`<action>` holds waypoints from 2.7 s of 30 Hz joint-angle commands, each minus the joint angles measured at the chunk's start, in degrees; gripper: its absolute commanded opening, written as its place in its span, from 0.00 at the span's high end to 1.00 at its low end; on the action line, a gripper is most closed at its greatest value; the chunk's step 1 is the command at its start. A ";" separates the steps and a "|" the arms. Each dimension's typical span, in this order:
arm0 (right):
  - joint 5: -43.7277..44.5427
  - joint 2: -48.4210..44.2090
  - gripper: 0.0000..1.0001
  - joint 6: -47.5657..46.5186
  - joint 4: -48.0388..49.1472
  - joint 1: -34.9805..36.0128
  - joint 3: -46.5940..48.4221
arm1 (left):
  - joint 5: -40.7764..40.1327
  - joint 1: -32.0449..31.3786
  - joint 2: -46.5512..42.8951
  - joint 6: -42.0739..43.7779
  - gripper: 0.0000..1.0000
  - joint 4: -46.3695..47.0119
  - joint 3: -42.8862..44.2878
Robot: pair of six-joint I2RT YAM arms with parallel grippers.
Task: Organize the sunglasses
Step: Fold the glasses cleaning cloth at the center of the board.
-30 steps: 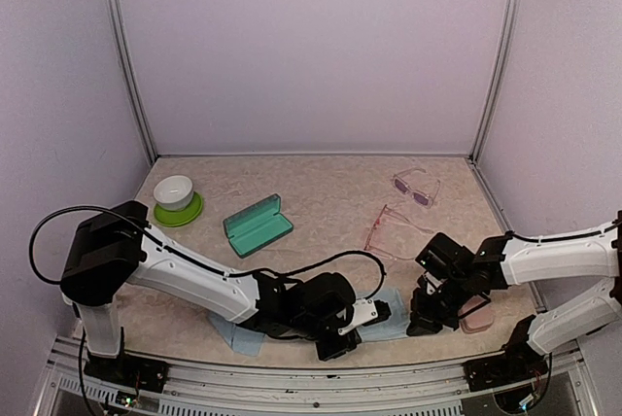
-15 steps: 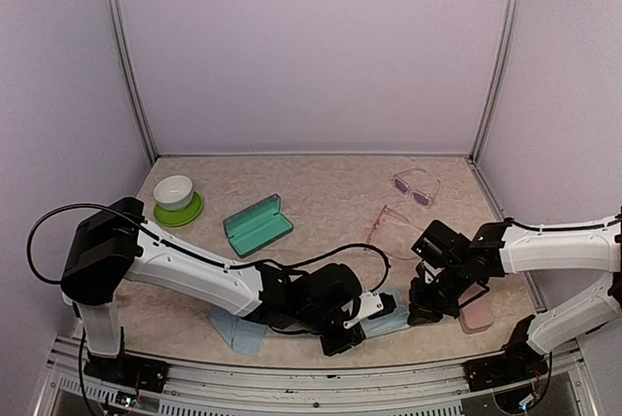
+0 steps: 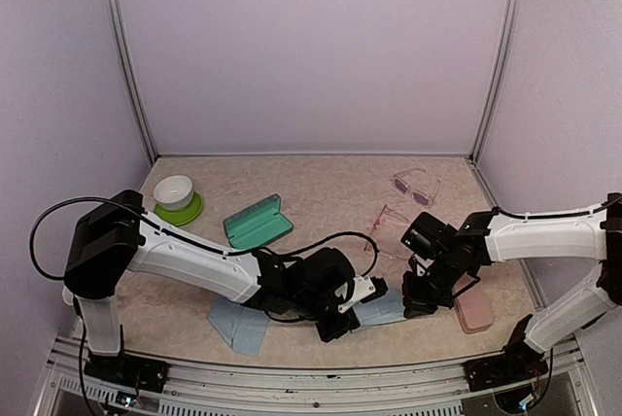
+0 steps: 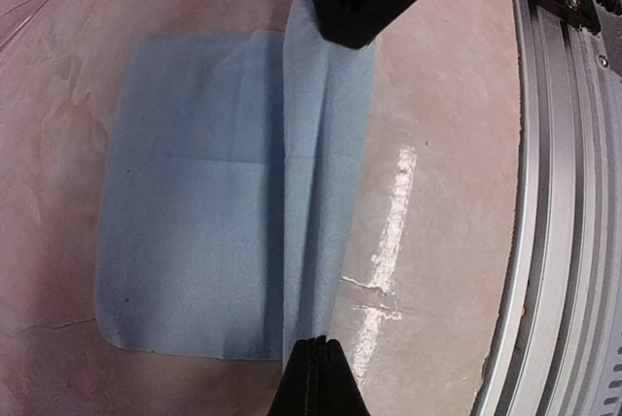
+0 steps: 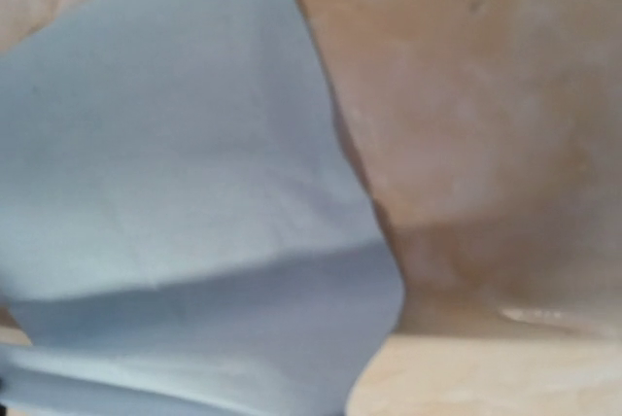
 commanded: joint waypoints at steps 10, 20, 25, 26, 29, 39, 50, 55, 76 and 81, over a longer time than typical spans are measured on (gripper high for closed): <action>1.68 3.29 1.00 -3.44 -2.19 -2.78 3.55 | 1.70 2.79 1.01 -0.20 1.00 -3.11 4.45; 1.37 5.36 1.00 -5.58 -1.52 -4.49 5.18 | 1.80 4.21 1.97 -0.02 1.00 -4.04 5.28; 1.09 6.92 1.00 -6.71 -1.26 -5.02 6.24 | 2.00 4.99 2.59 0.31 1.00 -4.74 6.15; 1.09 7.24 1.00 -6.89 -1.30 -5.07 6.49 | 2.24 5.21 2.77 0.33 1.00 -4.86 6.34; 0.98 8.04 1.00 -7.42 -1.24 -5.38 6.99 | 2.47 5.55 3.30 0.40 1.00 -5.36 6.81; 0.78 10.34 1.00 -8.89 -1.09 -6.23 8.53 | 3.23 6.13 3.20 -0.46 1.00 -6.10 6.48; 0.79 12.52 1.00 -10.14 -1.25 -6.87 9.80 | 3.58 6.87 4.48 -1.54 1.00 -6.48 7.01; 1.03 12.88 1.00 -10.45 -1.35 -7.25 10.06 | 4.04 7.48 5.56 -2.21 1.00 -6.78 8.03; 2.08 11.66 0.74 -10.75 -0.42 -8.90 11.66 | 5.18 8.72 7.32 -2.73 1.00 -8.99 10.51; 3.82 9.26 0.57 -10.57 0.22 -9.11 12.22 | 5.41 9.04 7.83 -3.25 1.00 -9.53 11.15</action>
